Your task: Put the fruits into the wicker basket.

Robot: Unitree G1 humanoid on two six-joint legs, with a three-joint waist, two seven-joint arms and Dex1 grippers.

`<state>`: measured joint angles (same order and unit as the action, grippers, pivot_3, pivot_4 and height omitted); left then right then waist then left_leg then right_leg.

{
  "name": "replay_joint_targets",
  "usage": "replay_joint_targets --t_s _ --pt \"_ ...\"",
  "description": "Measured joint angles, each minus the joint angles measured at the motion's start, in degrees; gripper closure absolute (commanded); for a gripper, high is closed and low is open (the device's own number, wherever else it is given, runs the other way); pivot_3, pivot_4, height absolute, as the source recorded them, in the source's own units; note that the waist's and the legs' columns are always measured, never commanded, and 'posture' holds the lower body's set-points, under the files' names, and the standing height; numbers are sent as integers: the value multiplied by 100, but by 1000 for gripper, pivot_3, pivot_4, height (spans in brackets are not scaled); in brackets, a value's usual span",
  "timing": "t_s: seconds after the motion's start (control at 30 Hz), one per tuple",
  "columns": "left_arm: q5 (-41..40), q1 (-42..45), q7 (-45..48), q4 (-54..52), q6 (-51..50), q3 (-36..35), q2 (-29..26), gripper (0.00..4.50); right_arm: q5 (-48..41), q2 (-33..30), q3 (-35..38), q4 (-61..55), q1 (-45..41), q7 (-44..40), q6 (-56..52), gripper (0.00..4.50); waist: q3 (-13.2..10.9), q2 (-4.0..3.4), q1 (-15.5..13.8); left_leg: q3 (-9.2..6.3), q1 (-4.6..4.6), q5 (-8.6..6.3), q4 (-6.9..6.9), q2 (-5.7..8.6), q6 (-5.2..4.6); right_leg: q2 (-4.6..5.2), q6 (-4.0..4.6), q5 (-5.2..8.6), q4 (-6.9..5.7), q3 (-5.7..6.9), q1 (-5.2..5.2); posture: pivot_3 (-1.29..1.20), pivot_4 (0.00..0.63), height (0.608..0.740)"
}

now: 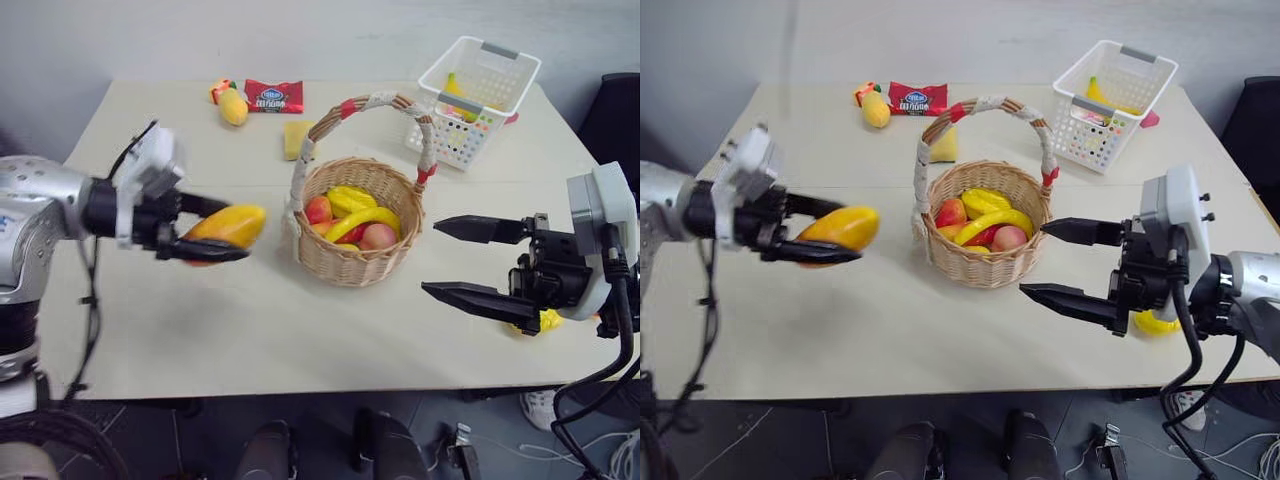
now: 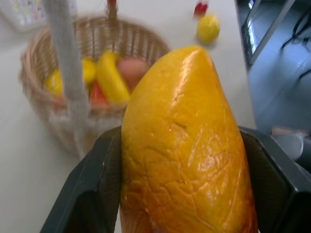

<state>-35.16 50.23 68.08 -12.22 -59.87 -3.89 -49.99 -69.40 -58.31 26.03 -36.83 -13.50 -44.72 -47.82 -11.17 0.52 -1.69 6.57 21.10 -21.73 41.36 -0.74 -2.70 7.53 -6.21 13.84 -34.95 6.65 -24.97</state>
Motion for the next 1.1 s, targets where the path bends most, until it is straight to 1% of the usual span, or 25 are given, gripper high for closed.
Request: replay_joint_targets --t_s 0.13,0.23,0.33,0.43,0.47,0.5,0.53,0.6,0.73,0.9,1.0,1.1 --pt "-321 615 -884 -44 -783 89 939 1605 -1 9 19 -34 65 79 43 0 0 0 45 6 5 -1 -10 0 1 -7 -2 -1 13 0 -8 0 150 740" --pt "-136 838 -1719 113 -848 376 1689 1605 -15 12 24 -92 70 249 48 0 0 0 23 6 4 -1 -12 1 2 -8 -2 -1 15 2 -8 0 150 740" --pt "153 836 -2542 314 -832 484 2267 1605 -104 16 32 -186 93 445 50 0 0 0 25 7 6 -1 -10 1 2 -8 -2 -2 15 0 -9 0 150 740" --pt "330 834 -3097 342 -744 486 2577 1605 -182 16 46 -261 136 614 50 0 0 0 20 7 6 -1 -11 0 2 -6 -2 -2 16 1 -9 0 150 740" --pt "403 824 -3232 336 -666 506 2654 1255 -214 16 47 -294 142 679 50 0 0 0 19 6 6 -1 -11 0 2 -6 -2 -2 17 1 -9 0 150 740" --pt "465 796 -3310 326 -561 538 2668 878 -227 16 47 -326 143 720 51 0 0 0 21 7 5 -1 -11 0 2 -6 -2 -2 18 0 -9 0 150 740" --pt "592 742 -3363 309 -373 639 2659 661 -260 16 48 -348 147 775 51 0 0 0 21 7 4 -1 -11 0 3 -6 -2 -2 17 0 -8 0 150 740" --pt "766 611 -3387 305 -86 811 2648 57 -293 15 53 -349 159 848 51 0 0 0 19 7 4 -1 -11 1 3 -6 -2 -2 17 0 -8 0 150 740" --pt "746 500 -3152 276 66 959 2598 21 -376 13 142 -350 191 944 52 0 0 0 17 7 6 -1 -10 0 3 -5 -2 -2 18 1 -9 0 150 740" --pt "318 475 -2659 3 120 707 2393 21 -414 -1 189 -348 323 1004 41 0 0 0 20 7 6 -1 -11 0 3 -4 -2 -2 19 1 -9 0 150 740" --pt "123 376 -2369 -74 257 490 2111 21 -440 -59 422 -345 545 1013 5 0 0 0 21 7 4 -1 -11 -1 3 -6 -2 -2 18 1 -8 0 150 740" --pt "100 162 -1925 -15 607 301 1497 21 -382 -144 940 -330 1163 931 -155 0 0 0 19 8 7 -1 -12 0 3 -7 -2 -2 20 2 -9 0 150 740"
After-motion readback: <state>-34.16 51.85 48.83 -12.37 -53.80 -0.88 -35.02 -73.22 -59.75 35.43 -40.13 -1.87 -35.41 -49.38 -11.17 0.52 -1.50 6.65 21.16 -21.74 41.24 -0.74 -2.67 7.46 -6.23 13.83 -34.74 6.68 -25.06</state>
